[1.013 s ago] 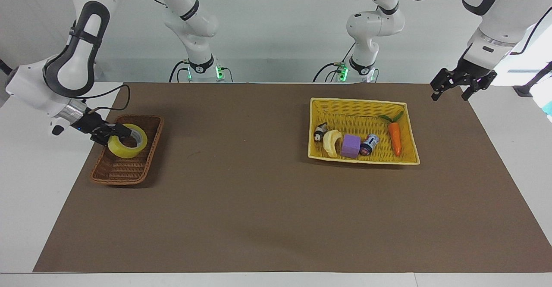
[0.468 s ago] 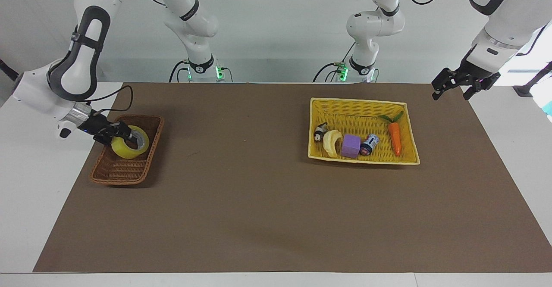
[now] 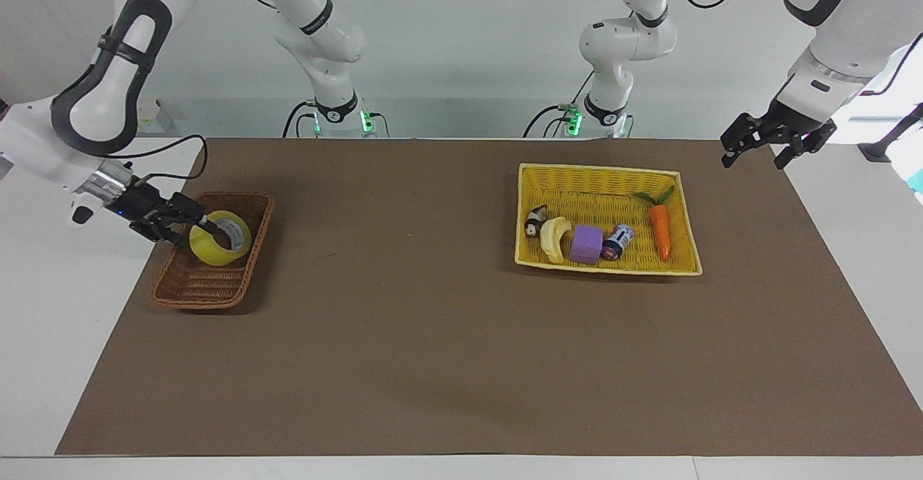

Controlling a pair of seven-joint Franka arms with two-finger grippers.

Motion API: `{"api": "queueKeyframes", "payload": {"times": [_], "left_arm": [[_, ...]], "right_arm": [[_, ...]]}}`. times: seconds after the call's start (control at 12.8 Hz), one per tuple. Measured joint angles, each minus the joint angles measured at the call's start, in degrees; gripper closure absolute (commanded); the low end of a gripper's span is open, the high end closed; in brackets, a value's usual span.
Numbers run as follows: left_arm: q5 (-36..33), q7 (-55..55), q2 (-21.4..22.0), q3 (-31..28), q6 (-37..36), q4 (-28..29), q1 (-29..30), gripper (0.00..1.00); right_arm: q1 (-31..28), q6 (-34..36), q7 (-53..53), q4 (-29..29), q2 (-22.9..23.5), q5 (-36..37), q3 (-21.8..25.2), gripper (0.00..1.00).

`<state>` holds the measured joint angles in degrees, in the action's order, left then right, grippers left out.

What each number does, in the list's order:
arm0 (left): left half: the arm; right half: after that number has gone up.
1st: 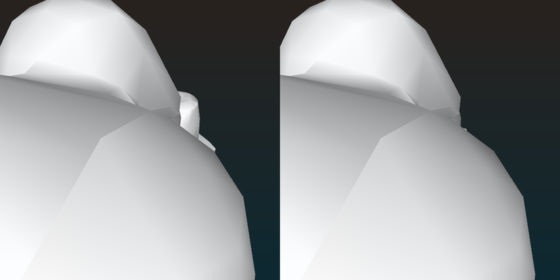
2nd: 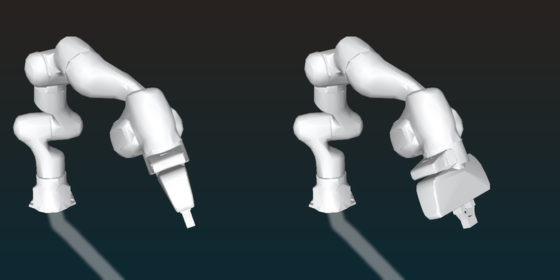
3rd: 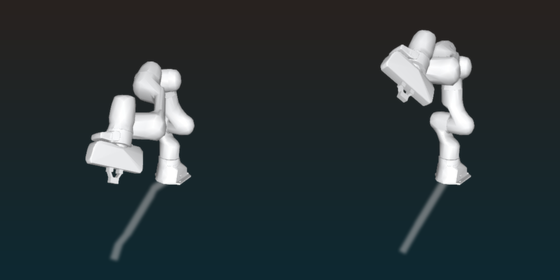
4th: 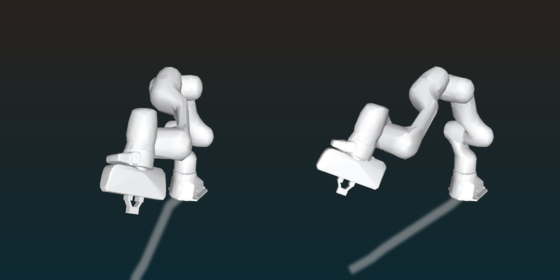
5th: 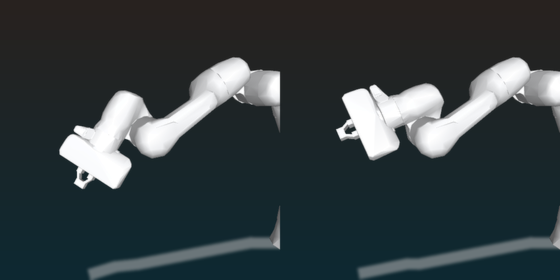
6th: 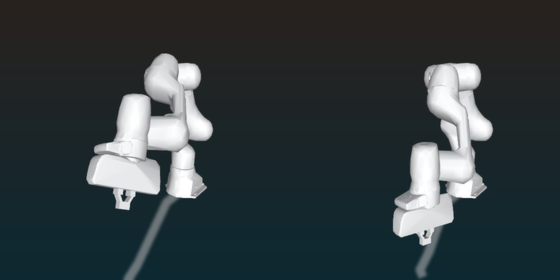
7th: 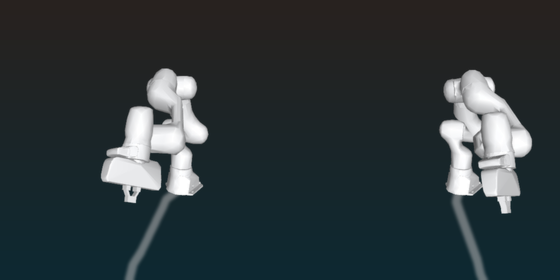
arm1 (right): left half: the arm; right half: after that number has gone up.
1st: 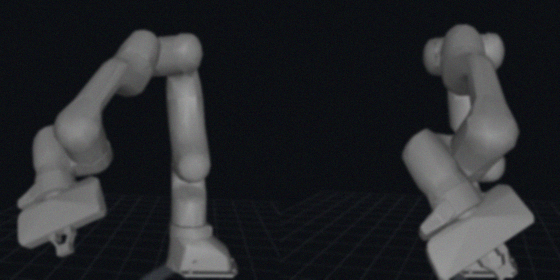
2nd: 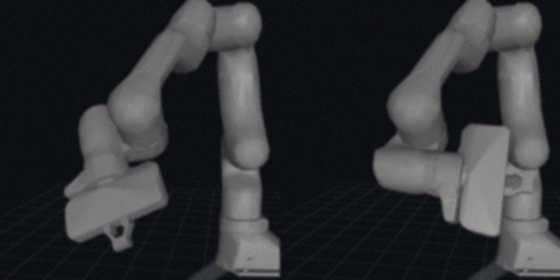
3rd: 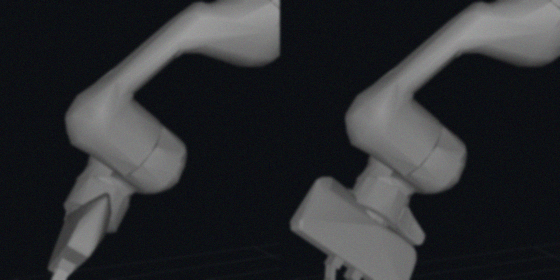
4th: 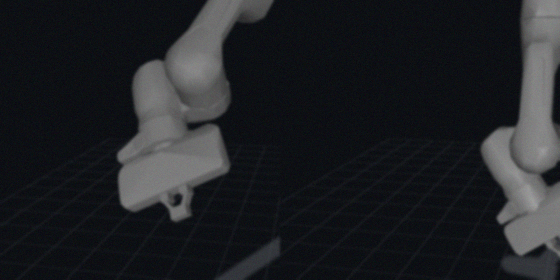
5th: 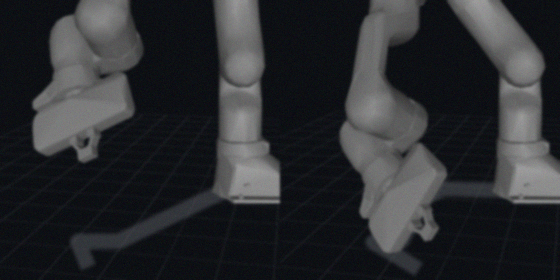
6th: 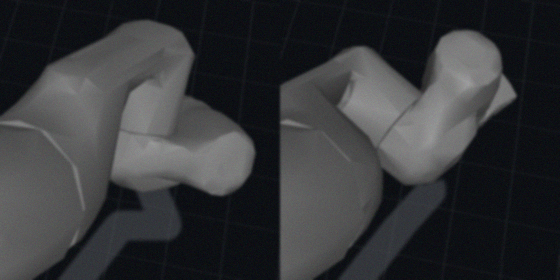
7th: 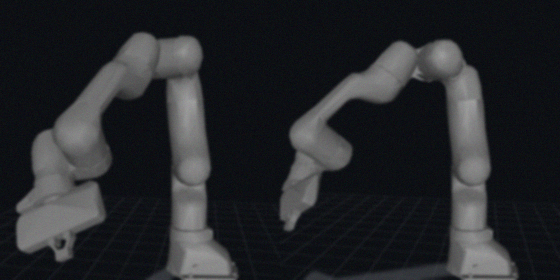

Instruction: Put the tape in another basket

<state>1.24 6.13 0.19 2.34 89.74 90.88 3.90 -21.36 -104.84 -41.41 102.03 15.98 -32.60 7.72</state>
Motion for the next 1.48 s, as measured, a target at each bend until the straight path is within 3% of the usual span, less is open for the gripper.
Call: {"api": "queueKeyframes", "payload": {"times": [0.47, 0.62, 0.86, 1.01, 1.48], "left_arm": [[0.0, 0.0, 0.0, -0.5, -0.6, 0.0, 0.1, 0.00], [0.0, 0.0, 0.0, -0.5, -0.6, 0.0, 0.1, 0.00], [0.0, 0.0, 0.0, -0.5, -0.6, 0.0, 0.1, 0.00], [0.0, 0.0, 0.0, -0.5, -0.6, 0.0, 0.1, 0.00], [0.0, 0.0, 0.0, -0.5, -0.6, 0.0, 0.1, 0.00]], "right_arm": [[7.0, 0.0, 9.5, -11.0, -2.3, 8.6, -0.7, 0.00], [10.1, 0.0, 12.0, -11.9, -3.7, 14.6, -0.7, 0.00], [17.8, 1.0, 26.7, -12.1, -8.0, 24.5, -1.2, 0.00], [21.7, 3.9, 34.4, -12.1, -10.2, 27.3, -1.3, 0.00], [22.5, 13.1, 43.2, -14.2, -13.5, 30.2, -1.0, 0.00]]}}
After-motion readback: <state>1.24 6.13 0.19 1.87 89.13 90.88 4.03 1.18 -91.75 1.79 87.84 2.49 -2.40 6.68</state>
